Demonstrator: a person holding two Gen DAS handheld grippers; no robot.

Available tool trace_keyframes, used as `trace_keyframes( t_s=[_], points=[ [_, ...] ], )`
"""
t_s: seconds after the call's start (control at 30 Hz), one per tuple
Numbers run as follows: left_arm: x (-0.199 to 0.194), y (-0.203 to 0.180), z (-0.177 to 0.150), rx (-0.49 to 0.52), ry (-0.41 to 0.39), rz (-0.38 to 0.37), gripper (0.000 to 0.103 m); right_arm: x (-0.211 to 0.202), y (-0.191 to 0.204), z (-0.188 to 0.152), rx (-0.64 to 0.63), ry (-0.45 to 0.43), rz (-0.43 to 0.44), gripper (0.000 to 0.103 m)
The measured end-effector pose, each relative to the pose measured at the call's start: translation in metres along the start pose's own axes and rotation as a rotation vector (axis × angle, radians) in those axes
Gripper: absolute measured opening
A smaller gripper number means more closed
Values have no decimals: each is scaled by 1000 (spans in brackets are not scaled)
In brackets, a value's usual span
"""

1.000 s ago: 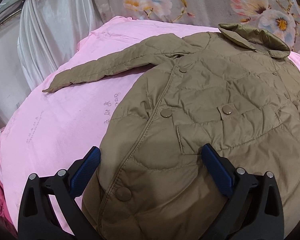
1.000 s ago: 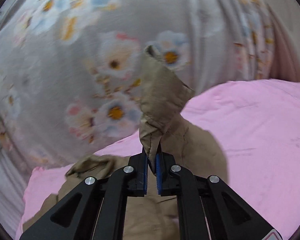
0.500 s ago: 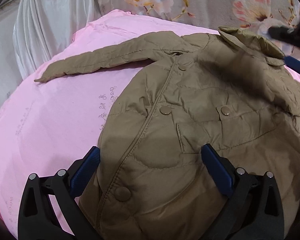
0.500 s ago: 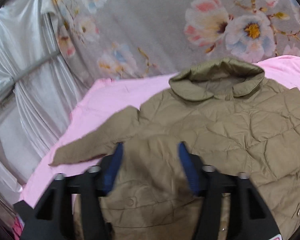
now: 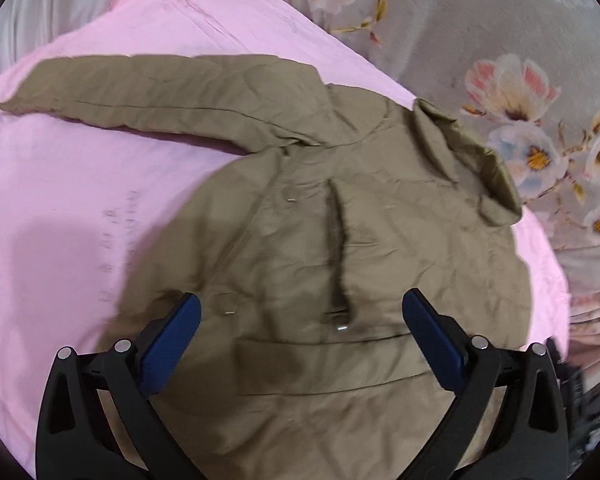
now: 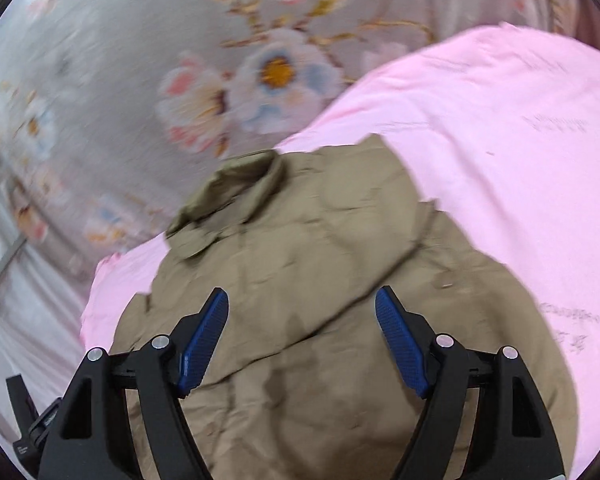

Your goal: Fold large clothes

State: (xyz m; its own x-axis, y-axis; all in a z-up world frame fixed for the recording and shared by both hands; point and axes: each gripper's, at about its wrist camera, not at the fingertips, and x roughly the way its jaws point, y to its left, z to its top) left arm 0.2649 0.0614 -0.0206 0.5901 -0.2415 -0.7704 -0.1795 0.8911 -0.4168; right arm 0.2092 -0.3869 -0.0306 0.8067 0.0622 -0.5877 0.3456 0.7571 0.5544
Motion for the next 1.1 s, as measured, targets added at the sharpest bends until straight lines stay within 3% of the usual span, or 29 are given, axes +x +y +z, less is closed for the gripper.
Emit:
trace_keyframes(
  t_s=[0.07, 0.13, 0.23, 0.37, 0.4, 0.47, 0.5, 0.53, 0.6, 0.7, 0.77, 0.9, 0.93, 1.03, 1.1],
  points=[
    [-6, -17, 0, -4, -50, -16, 98, 5, -19, 9, 45, 2, -22, 75],
    [-2, -43, -1, 75, -89, 30, 98, 10, -34, 16, 73, 4, -28, 75],
    [36, -64, 2, 148, -14, 118, 98, 19, -50, 24, 111, 21, -16, 73],
    [67, -54, 2, 65, 69, 99, 96, 37, -61, 34, 158, 53, 15, 70],
    [67, -54, 4, 62, 58, 100, 85, 40, -61, 35, 164, 56, 18, 68],
    [65, -59, 10, 72, 36, 82, 45, 52, -62, 42, 189, 73, 27, 53],
    [65, -62, 14, 75, 37, 74, 20, 57, -61, 44, 198, 86, 33, 34],
    [64, -66, 21, 79, 31, 58, 11, 64, -60, 48, 200, 105, 30, 10],
    [54, -72, 33, 116, -10, 33, 9, 63, -49, 56, 173, 88, 63, 8],
    [28, -80, 50, 170, -126, 28, 7, 31, -16, 66, 30, -53, 107, 6],
    [28, -80, 56, 206, -158, 53, 6, 26, -3, 63, -43, -79, 78, 6],
    [79, -71, 37, 282, -67, 182, 6, 78, -16, 41, -101, 118, -125, 6],
    [92, -67, 29, 301, -58, 207, 6, 89, -23, 36, -79, 172, -124, 5],
    [95, -74, 22, 348, -96, 262, 7, 89, -24, 36, -94, 175, -161, 8],
    [95, -75, 21, 361, -105, 277, 9, 80, -19, 35, -121, 154, -205, 18]
  ],
)
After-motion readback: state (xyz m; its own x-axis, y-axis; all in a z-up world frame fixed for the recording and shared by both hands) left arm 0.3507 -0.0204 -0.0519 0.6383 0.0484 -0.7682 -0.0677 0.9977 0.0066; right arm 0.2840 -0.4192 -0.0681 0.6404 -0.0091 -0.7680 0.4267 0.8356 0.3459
